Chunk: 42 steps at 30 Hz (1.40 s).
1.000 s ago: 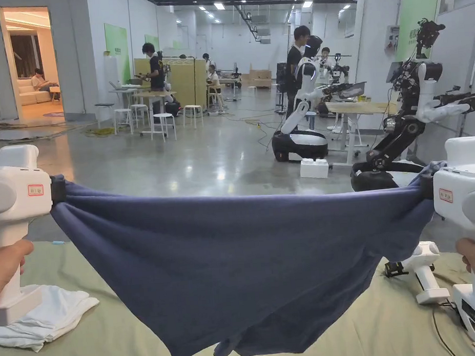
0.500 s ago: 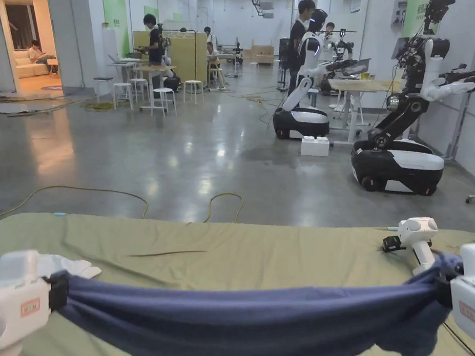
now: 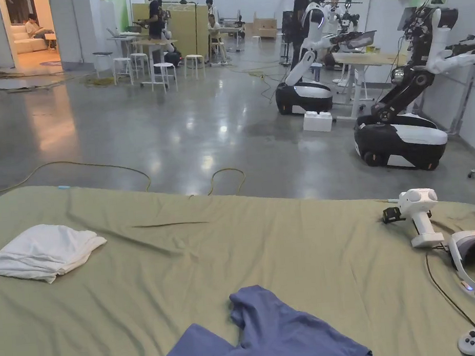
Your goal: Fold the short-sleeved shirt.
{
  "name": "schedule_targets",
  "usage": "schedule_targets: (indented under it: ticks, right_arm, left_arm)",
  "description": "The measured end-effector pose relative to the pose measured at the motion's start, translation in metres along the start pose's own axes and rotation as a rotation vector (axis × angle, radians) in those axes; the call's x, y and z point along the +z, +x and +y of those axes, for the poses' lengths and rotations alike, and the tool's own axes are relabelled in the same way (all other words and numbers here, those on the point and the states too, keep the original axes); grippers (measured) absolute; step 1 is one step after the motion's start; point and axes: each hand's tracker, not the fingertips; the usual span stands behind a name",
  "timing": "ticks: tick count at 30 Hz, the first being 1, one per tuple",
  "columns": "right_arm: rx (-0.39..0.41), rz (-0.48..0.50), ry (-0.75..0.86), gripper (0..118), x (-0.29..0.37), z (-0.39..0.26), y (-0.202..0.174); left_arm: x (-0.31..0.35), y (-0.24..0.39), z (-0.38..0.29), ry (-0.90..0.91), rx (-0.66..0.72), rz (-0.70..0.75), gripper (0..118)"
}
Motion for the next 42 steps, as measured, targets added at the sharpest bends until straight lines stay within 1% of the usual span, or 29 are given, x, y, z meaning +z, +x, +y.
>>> schedule_targets:
  ticks: [3, 4, 6, 7, 8, 9, 10, 11, 12, 13, 15, 17, 20, 23, 25, 27, 29, 32, 33, 34, 36, 37, 38, 39, 42]
  right_arm:
    - [-0.015, -0.009, -0.033, 7, 0.001, -0.022, -0.007]
    - [-0.019, -0.016, -0.040, 7, -0.007, -0.029, -0.007]
    - [-0.025, -0.022, -0.046, 7, -0.007, -0.038, -0.009]
    - [-0.027, -0.018, -0.044, 8, -0.006, -0.041, -0.009]
    - [-0.039, -0.005, -0.035, 10, -0.008, -0.046, -0.008]
    - [-0.056, 0.017, -0.011, 16, -0.007, -0.047, -0.007]
    - [-0.065, 0.026, 0.001, 26, -0.003, -0.047, -0.007]
    - [-0.070, 0.024, 0.013, 42, 0.000, -0.045, -0.008]
    - [-0.077, 0.015, 0.033, 62, 0.006, -0.043, -0.009]
    - [-0.085, 0.002, 0.069, 65, 0.012, -0.040, -0.010]
    - [-0.082, 0.003, 0.150, 65, 0.025, -0.031, -0.014]
    - [-0.061, -0.004, 0.199, 65, 0.033, -0.018, -0.020]
    - [-0.058, 0.023, 0.266, 65, 0.045, 0.005, -0.031]
    - [-0.054, 0.060, 0.331, 65, 0.052, 0.028, -0.047]
    - [-0.050, 0.063, 0.374, 65, 0.055, 0.042, -0.061]
    - [-0.070, 0.070, 0.416, 65, 0.058, 0.057, -0.075]
    - [-0.092, 0.085, 0.474, 65, 0.063, 0.069, -0.088]
    - [-0.107, 0.070, 0.546, 63, 0.067, 0.083, -0.104]
    - [-0.116, 0.068, 0.566, 58, 0.068, 0.088, -0.108]
    - [-0.131, 0.068, 0.589, 49, 0.069, 0.091, -0.111]
    - [-0.152, 0.062, 0.597, 13, 0.070, 0.099, -0.116]
    - [-0.161, 0.048, 0.596, 10, 0.069, 0.103, -0.118]
    - [-0.175, 0.029, 0.601, 5, 0.069, 0.104, -0.119]
    - [-0.180, 0.040, 0.605, 0, 0.069, 0.105, -0.118]
    - [-0.191, 0.048, 0.605, 0, 0.067, 0.105, -0.116]
  left_arm:
    - [-0.007, -0.009, -0.016, -0.038, 0.051, -0.005, 8]
    - [-0.008, -0.010, -0.021, -0.040, 0.068, -0.007, 8]
    - [-0.008, -0.010, -0.025, -0.041, 0.081, 0.002, 9]
    - [-0.008, -0.011, -0.025, -0.038, 0.089, 0.004, 11]
    - [-0.008, -0.012, -0.025, -0.036, 0.093, 0.005, 16]
    - [-0.006, -0.010, -0.024, -0.029, 0.097, 0.013, 22]
    - [-0.002, -0.010, -0.022, -0.013, 0.097, 0.037, 24]
    - [0.003, -0.010, -0.020, 0.013, 0.097, 0.056, 28]
    - [0.008, -0.011, -0.018, 0.041, 0.100, 0.057, 39]
    - [0.013, -0.009, -0.016, 0.072, 0.110, 0.060, 46]
    - [0.022, -0.007, -0.009, 0.125, 0.129, 0.057, 47]
    - [0.029, -0.003, -0.001, 0.167, 0.129, 0.029, 47]
    - [0.035, 0.009, 0.016, 0.217, 0.110, 0.013, 49]
    - [0.038, 0.028, 0.036, 0.247, 0.085, -0.030, 49]
    - [0.043, 0.046, 0.050, 0.275, 0.071, -0.060, 49]
    - [0.047, 0.063, 0.064, 0.313, 0.055, -0.071, 49]
    - [0.052, 0.082, 0.075, 0.362, 0.024, -0.084, 49]
    - [0.060, 0.110, 0.088, 0.431, -0.034, -0.075, 47]
    - [0.063, 0.120, 0.091, 0.447, -0.049, -0.061, 43]
    - [0.065, 0.127, 0.094, 0.466, -0.053, -0.053, 37]
    - [0.068, 0.138, 0.100, 0.489, -0.059, -0.052, 23]
    - [0.068, 0.142, 0.103, 0.494, -0.054, -0.053, 18]
    - [0.069, 0.145, 0.105, 0.499, -0.053, -0.057, 12]
    - [0.070, 0.148, 0.107, 0.506, -0.057, -0.055, 1]
    - [0.072, 0.154, 0.110, 0.527, -0.086, -0.029, 0]
